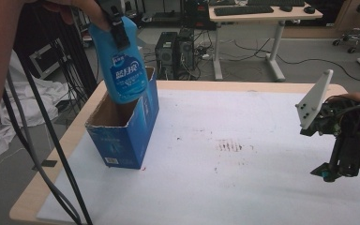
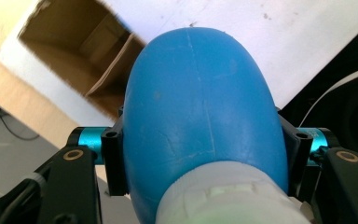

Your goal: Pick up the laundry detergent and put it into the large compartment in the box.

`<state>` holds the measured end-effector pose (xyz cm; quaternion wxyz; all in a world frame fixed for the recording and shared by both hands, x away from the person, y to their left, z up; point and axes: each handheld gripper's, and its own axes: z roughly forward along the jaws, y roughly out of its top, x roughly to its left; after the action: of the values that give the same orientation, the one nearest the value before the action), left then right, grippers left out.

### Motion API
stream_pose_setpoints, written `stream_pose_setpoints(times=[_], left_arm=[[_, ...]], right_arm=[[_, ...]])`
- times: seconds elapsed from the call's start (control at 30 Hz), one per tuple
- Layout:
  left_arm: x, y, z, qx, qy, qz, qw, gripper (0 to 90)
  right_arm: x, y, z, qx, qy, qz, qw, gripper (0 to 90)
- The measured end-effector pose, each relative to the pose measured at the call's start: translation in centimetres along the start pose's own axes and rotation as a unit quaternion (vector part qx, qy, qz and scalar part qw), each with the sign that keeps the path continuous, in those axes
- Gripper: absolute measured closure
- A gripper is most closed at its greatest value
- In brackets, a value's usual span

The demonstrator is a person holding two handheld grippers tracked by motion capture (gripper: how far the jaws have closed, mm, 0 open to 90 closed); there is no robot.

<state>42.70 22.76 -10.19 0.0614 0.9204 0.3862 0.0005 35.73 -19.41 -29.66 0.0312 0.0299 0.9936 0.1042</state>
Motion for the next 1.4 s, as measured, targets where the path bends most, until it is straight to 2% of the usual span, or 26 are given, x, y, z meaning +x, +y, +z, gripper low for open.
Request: stream_pose_setpoints(times=[0.2,0.37,0.53,0.67,0.87,1.0,1.03,1.13,1.3,1.33,1.4], left_arm=[[1.6,-0.9,0.8,0.012,0.013,-0.028,0.9995,36.6],[2.5,-1.2,1.9,0.021,0.008,-0.034,0.9992,36.6],[3.1,-1.4,3.3,0.028,-0.001,-0.028,0.9992,36.6],[3.4,-1.4,5.1,0.034,-0.01,-0.018,0.9992,36.6],[3.6,-1.3,8.7,0.043,-0.017,0.008,0.9989,36.6],[3.7,-1.2,11.2,0.058,-0.02,0.038,0.9974,36.6],[3.7,-1.2,11.2,0.058,-0.02,0.038,0.9974,36.6],[3.8,-1.2,12.9,0.063,-0.017,0.067,0.9956,36.6],[4.0,-1.4,15.2,0.071,-0.013,0.092,0.9931,36.7],[4.0,-1.4,15.2,0.071,-0.013,0.092,0.9931,36.7],[4.1,-1.4,16.4,0.077,-0.013,0.111,0.9908,36.7]], right_arm=[[-0.1,0.3,0.1,0.003,0.004,-0.003,1.0,2.4],[-0.1,0.5,0.2,0.005,0.004,-0.003,1.0,2.4],[-0.2,0.5,0.2,0.008,0.003,-0.001,1.0,2.4],[-0.2,0.5,0.2,0.006,0.003,0.005,1.0,2.3],[-0.3,0.5,0.2,0.008,0.0,0.004,1.0,2.4],[-0.3,0.5,0.2,0.007,0.0,0.001,1.0,2.4],[-0.3,0.5,0.2,0.007,0.0,0.001,1.0,2.4],[-0.3,0.4,0.2,0.01,-0.001,0.006,0.9999,2.4],[-0.3,0.3,0.2,0.011,-0.001,0.01,0.9999,2.4],[-0.3,0.3,0.2,0.011,-0.001,0.01,0.9999,2.4],[-0.4,0.2,0.3,0.01,-0.001,0.008,0.9999,2.4]])
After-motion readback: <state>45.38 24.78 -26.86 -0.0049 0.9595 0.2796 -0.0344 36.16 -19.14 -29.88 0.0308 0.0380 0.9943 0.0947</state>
